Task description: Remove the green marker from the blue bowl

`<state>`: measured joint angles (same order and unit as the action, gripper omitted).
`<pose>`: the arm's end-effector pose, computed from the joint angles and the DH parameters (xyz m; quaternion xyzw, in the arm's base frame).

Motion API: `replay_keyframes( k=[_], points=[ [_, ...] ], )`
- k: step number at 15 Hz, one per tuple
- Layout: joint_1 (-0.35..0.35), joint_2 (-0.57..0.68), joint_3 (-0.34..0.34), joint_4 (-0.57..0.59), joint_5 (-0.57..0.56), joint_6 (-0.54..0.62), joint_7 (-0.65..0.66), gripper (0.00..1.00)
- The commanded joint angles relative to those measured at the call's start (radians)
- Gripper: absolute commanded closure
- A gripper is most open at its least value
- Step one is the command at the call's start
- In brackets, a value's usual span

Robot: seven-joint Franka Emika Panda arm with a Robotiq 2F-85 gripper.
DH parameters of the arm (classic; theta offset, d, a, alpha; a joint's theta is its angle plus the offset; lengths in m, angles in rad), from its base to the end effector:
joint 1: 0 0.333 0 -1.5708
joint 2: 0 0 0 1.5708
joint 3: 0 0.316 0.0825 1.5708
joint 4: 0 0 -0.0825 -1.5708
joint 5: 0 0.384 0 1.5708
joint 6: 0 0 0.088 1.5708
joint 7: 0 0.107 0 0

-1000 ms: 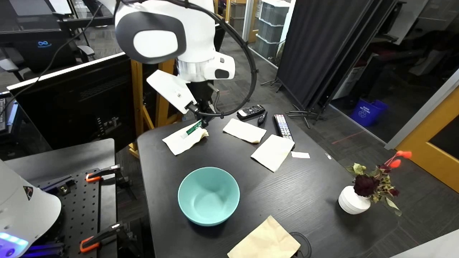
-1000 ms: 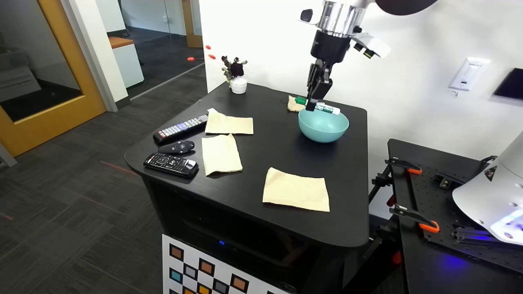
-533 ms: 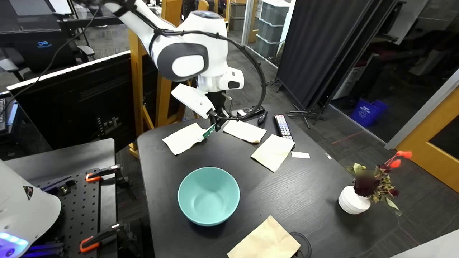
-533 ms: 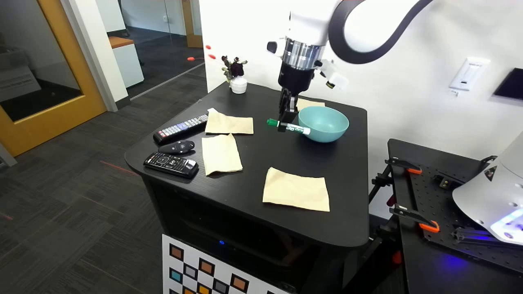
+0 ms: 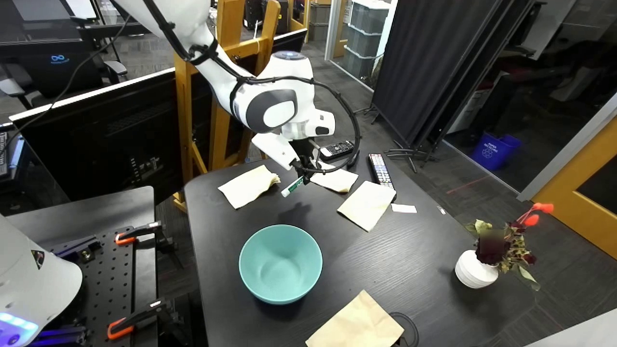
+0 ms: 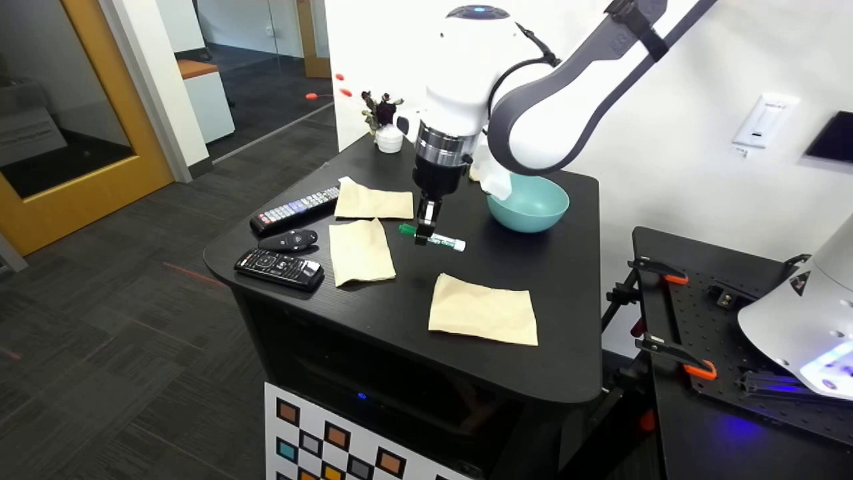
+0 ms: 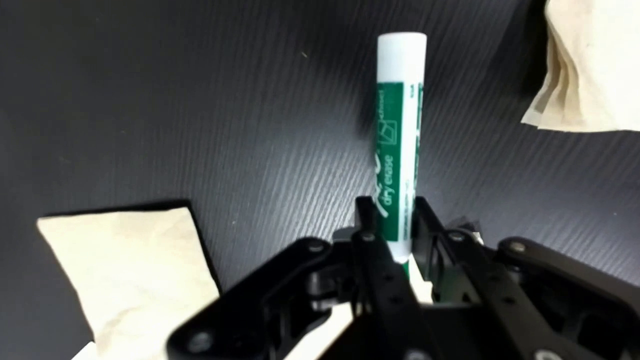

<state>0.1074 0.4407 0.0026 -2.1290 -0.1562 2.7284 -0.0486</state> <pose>0.5858 0.0706 0.2134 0.9853 0.1471 0.0801 0.0339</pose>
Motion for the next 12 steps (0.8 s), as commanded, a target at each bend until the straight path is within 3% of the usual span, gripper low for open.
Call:
replay_keyframes(
  k=[1,5,6,12],
  points=[
    [0.058,0.075,-0.053,0.081,-0.049,-0.015,0.112,0.95],
    [0.087,0.113,-0.080,0.117,-0.057,-0.025,0.165,0.95],
    [0.087,0.114,-0.080,0.119,-0.053,-0.029,0.165,0.63],
    [0.087,0.063,-0.077,0.086,-0.046,-0.029,0.158,0.18]
  ],
)
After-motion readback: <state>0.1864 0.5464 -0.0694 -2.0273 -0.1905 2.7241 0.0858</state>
